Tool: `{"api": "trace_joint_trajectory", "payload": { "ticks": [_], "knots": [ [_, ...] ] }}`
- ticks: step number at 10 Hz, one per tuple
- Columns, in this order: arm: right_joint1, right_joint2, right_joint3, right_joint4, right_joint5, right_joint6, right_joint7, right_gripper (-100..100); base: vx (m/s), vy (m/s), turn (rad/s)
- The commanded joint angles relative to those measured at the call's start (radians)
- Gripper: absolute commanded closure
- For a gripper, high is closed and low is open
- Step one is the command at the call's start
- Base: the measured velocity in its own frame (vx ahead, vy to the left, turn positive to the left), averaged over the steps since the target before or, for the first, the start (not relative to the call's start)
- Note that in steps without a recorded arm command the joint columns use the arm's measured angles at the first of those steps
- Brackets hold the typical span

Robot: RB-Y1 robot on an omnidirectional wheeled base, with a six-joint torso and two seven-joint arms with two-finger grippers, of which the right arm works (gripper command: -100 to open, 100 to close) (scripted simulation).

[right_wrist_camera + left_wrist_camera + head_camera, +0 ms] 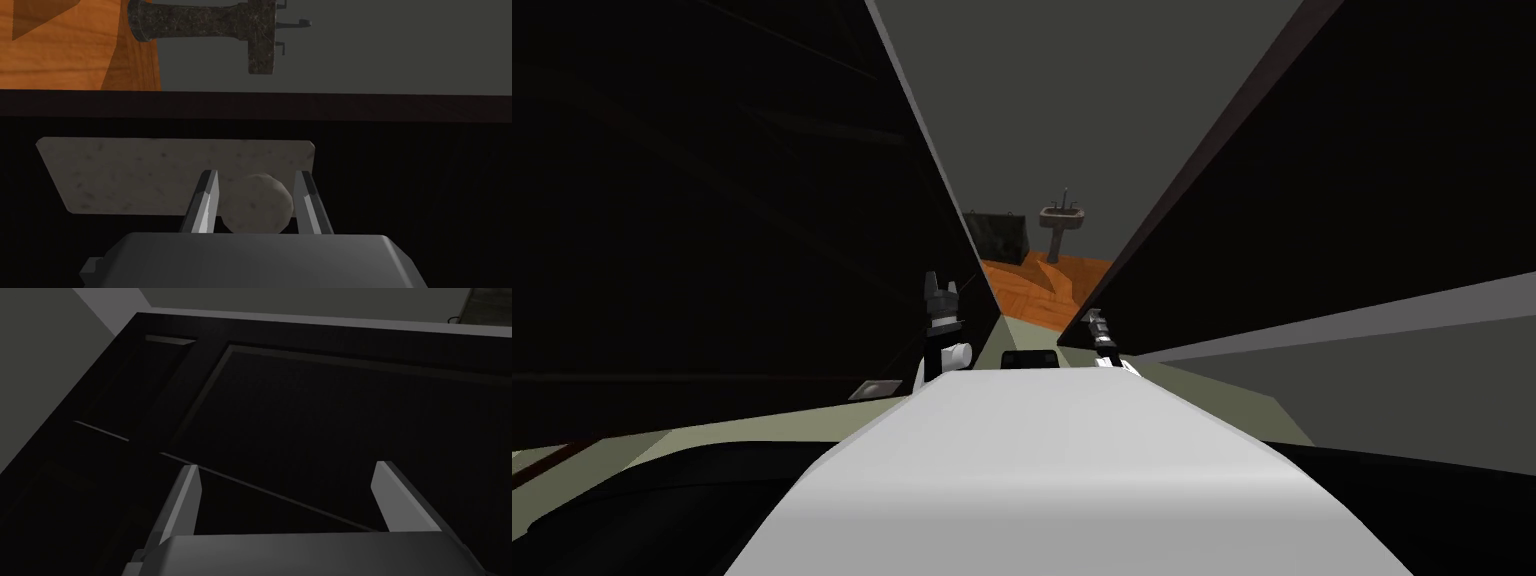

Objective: Pull the door open

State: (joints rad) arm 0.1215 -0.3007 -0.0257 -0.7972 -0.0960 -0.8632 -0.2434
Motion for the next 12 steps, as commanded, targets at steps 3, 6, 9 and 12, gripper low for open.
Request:
{"api": "trace_joint_trajectory", "payload": {
  "ticks": [3,6,9,12],
  "knots": [
    [0.031,-0.024,0.026,-0.007,0.012,-0.032,-0.03,100,-0.179,-0.041,0.103],
    [0.069,-0.059,0.057,-0.02,0.026,-0.074,-0.068,100,-0.232,-0.043,0.126],
    [0.084,-0.068,0.073,-0.024,0.033,-0.086,-0.08,100,-0.175,-0.04,0.066],
    [0.122,-0.098,0.095,-0.013,0.043,-0.151,-0.108,100,-0.191,-0.062,0.154]
  ]
}}
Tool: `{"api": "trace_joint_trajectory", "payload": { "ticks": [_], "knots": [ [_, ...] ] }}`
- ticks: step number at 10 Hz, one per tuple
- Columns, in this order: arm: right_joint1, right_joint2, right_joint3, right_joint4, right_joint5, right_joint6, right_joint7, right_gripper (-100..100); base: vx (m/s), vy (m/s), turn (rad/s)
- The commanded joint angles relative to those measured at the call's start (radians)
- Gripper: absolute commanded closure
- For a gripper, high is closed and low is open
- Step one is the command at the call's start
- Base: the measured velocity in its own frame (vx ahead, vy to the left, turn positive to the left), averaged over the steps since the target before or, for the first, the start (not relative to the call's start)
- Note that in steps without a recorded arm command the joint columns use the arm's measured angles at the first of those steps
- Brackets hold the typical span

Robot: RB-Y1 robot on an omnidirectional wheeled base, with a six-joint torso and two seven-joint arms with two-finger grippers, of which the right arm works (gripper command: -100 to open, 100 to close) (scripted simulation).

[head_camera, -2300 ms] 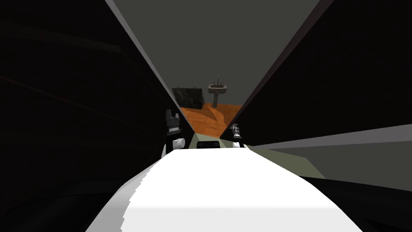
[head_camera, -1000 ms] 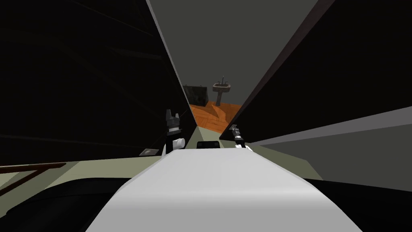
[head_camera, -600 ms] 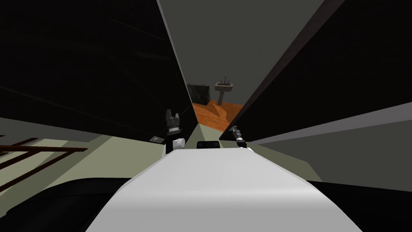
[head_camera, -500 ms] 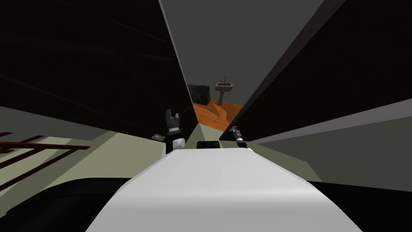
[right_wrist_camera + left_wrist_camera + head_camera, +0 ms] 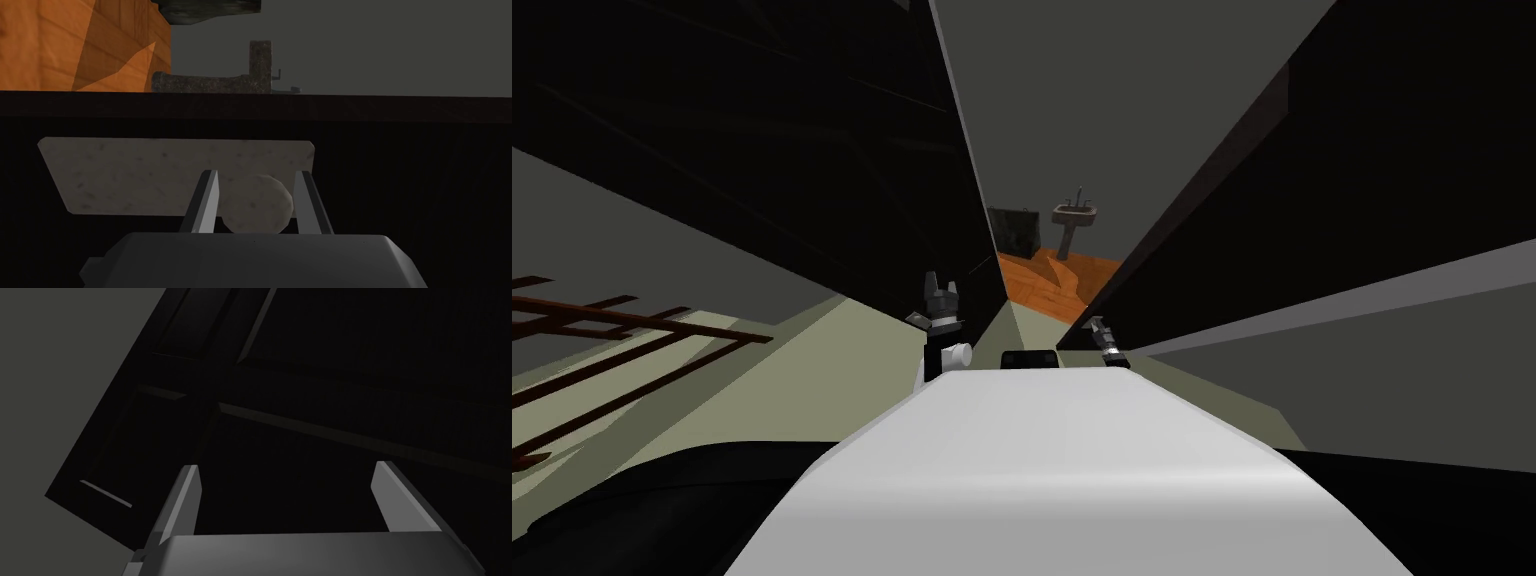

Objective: Pull the door open

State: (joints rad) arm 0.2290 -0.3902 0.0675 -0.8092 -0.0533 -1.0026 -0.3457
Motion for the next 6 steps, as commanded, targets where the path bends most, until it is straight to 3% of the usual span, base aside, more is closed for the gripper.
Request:
{"api": "trace_joint_trajectory", "payload": {
  "ticks": [1,6],
  "knots": [
    [0.026,-0.018,0.008,0.002,0.003,-0.031,-0.015,100,-0.182,-0.045,0.125],
    [0.07,-0.056,0.03,0.012,0.013,-0.109,-0.047,100,-0.183,-0.048,0.103]
  ]
}}
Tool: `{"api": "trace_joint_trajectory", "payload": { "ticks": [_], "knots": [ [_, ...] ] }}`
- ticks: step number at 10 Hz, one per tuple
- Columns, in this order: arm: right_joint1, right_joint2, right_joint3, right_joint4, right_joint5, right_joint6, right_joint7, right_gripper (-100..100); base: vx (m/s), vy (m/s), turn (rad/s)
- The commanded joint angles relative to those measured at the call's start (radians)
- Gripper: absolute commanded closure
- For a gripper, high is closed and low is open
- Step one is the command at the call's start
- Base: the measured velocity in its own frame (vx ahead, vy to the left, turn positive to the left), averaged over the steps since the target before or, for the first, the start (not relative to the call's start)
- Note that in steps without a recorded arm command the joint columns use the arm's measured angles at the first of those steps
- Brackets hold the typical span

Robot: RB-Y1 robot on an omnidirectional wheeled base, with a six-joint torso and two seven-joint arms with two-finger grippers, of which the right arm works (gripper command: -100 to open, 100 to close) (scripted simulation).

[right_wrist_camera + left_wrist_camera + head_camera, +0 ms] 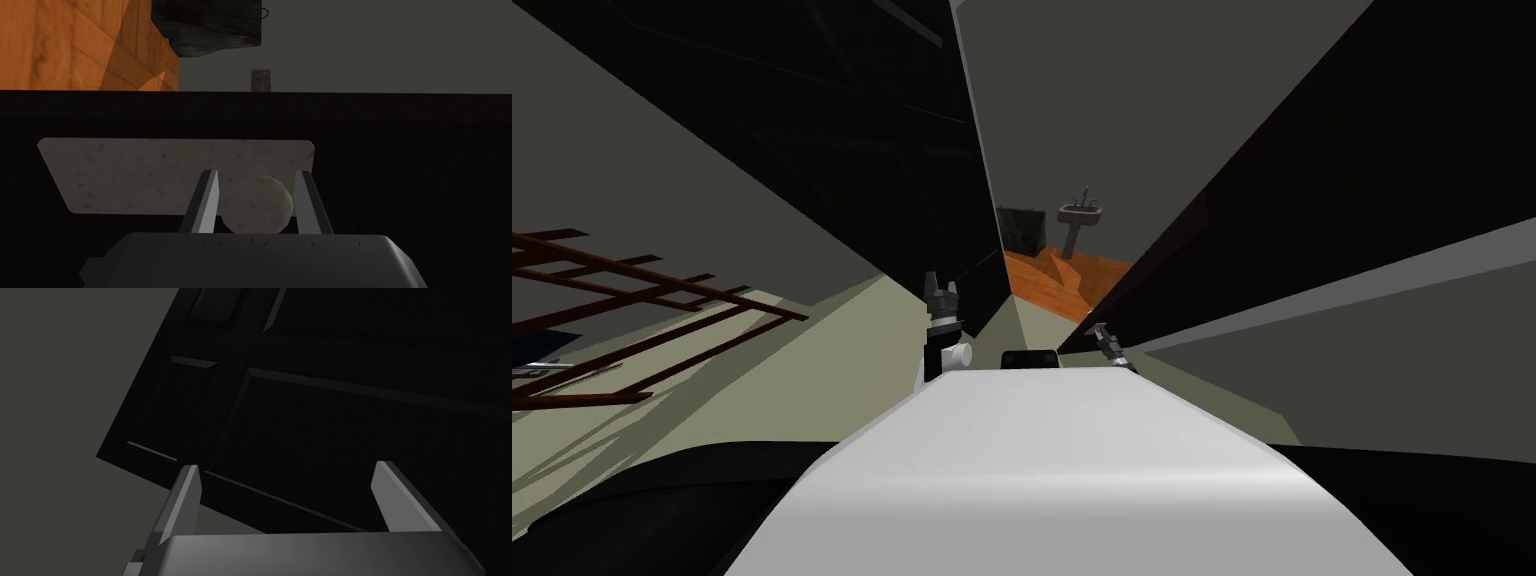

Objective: Pull the door open

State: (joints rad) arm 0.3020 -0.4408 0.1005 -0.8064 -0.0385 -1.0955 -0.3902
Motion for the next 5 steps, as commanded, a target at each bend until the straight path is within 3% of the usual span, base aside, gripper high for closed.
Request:
{"api": "trace_joint_trajectory", "payload": {
  "ticks": [1,5],
  "knots": [
    [0.0,0.0,0.0,0.0,0.0,0.0,0.0,100,-0.06,-0.022,0.011],
    [0.04,-0.013,0.017,0.048,0.012,-0.101,-0.005,100,-0.073,-0.032,0.072]
  ]
}}
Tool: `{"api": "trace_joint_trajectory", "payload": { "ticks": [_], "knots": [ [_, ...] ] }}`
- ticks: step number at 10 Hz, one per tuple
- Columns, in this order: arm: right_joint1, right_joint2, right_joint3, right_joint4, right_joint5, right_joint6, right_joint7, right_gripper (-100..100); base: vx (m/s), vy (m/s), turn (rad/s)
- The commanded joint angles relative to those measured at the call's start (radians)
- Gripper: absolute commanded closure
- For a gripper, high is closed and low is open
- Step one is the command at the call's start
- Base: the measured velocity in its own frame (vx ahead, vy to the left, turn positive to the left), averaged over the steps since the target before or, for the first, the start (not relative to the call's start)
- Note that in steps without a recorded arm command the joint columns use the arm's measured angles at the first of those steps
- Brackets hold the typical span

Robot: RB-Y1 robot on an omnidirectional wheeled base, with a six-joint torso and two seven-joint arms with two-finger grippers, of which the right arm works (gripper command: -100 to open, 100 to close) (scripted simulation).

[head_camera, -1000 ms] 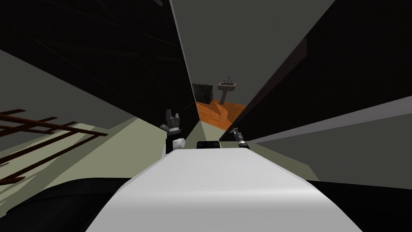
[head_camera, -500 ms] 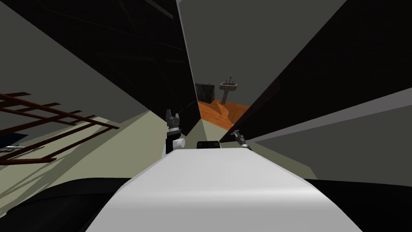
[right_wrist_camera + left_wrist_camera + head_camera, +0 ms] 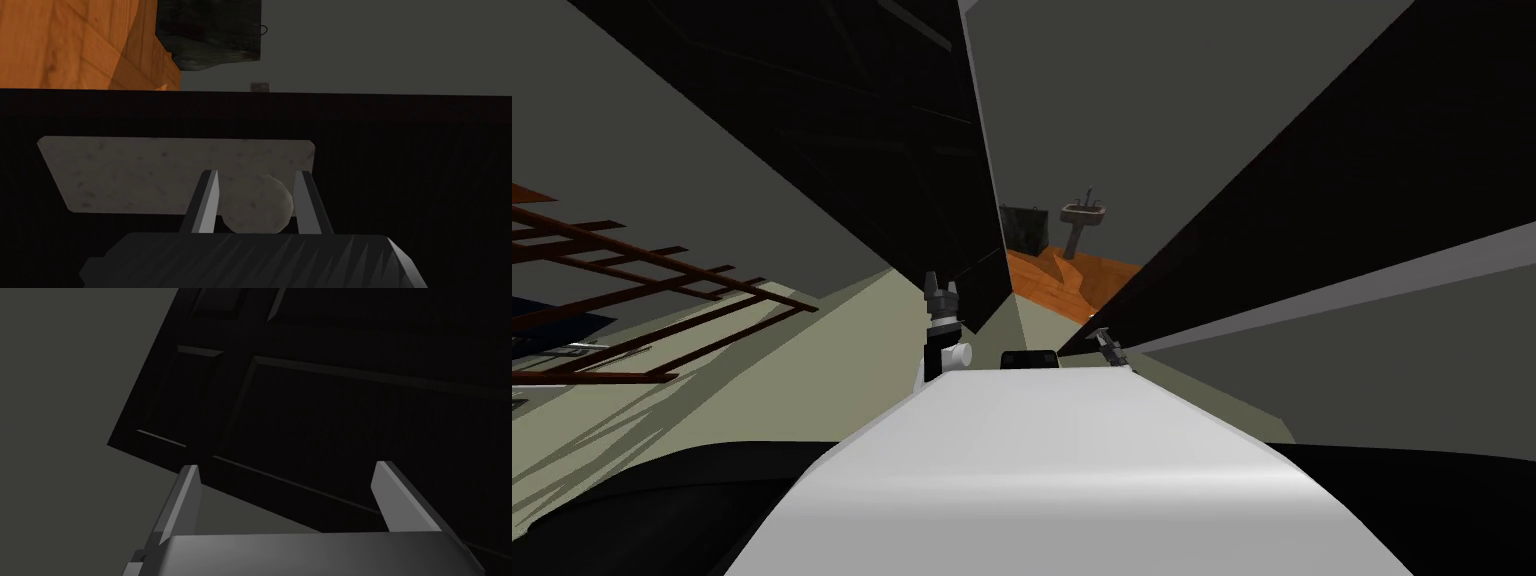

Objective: Pull the door open

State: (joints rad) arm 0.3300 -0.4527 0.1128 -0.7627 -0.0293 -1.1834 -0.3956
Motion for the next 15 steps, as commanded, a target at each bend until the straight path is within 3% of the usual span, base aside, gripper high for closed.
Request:
{"api": "trace_joint_trajectory", "payload": {
  "ticks": [1,6,7,10,11,15],
  "knots": [
    [0.022,-0.005,0.008,0.016,0.006,-0.041,0.0,100,-0.1,-0.045,0.076],
    [0.074,-0.025,0.027,0.079,0.021,-0.183,-0.006,100,-0.097,-0.057,0.076],
    [0.074,-0.025,0.027,0.079,0.021,-0.183,-0.006,100,-0.057,-0.038,0.005],
    [0.099,-0.035,0.036,0.11,0.028,-0.251,-0.008,100,-0.039,-0.047,0.055],
    [0.087,-0.027,0.038,0.117,0.029,-0.239,-0.007,100,-0.028,-0.027,0.021],
    [0.051,-0.035,0.038,0.136,0.028,-0.226,-0.021,100,-0.175,-0.004,0.161]
  ]
}}
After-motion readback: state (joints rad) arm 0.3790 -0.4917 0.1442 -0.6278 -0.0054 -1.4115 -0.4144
